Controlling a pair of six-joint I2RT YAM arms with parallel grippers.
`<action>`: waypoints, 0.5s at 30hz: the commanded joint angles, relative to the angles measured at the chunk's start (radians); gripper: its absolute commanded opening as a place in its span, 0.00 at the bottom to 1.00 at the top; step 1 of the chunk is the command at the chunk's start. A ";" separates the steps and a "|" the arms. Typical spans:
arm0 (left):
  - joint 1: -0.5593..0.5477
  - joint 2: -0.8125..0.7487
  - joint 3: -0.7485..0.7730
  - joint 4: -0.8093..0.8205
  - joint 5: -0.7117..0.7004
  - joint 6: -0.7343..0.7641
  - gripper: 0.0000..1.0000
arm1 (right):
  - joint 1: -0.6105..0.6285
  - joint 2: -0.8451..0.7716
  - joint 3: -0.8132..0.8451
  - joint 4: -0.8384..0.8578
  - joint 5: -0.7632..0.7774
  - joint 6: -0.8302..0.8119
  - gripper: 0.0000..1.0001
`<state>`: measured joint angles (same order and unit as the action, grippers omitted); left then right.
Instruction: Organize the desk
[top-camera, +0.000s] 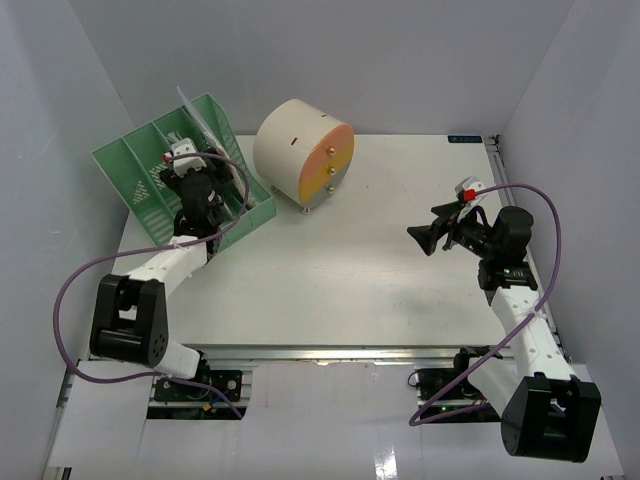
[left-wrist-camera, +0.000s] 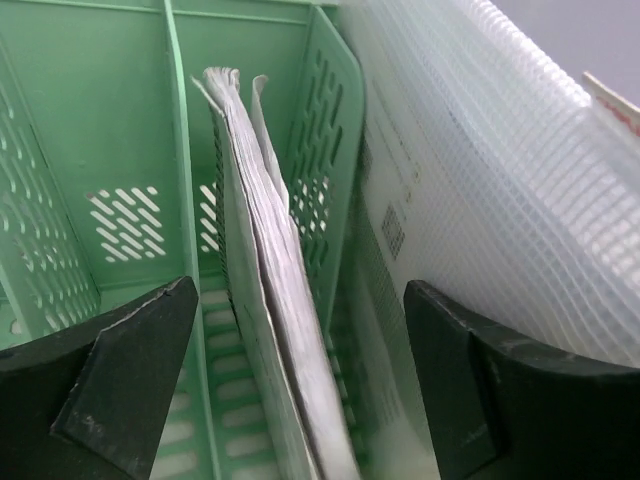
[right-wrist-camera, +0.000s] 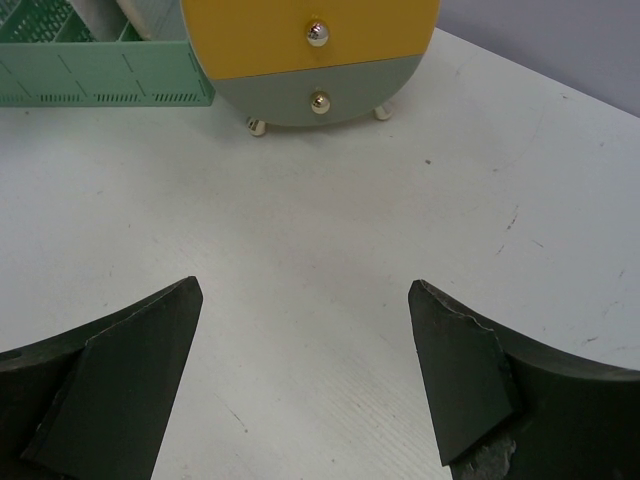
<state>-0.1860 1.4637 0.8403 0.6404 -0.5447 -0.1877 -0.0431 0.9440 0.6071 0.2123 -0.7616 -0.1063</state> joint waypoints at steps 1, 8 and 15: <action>0.000 -0.192 0.031 -0.201 0.104 -0.012 0.98 | -0.013 -0.014 0.002 0.032 -0.019 -0.016 0.90; 0.003 -0.558 -0.024 -0.417 0.489 0.056 0.98 | -0.065 -0.005 0.033 -0.032 -0.028 0.001 0.90; 0.003 -0.697 -0.124 -0.472 1.190 0.038 0.98 | -0.158 -0.044 0.069 -0.126 0.149 0.036 0.90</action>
<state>-0.1806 0.7713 0.7839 0.2730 0.1542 -0.1394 -0.1668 0.9413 0.6206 0.1384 -0.7449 -0.0862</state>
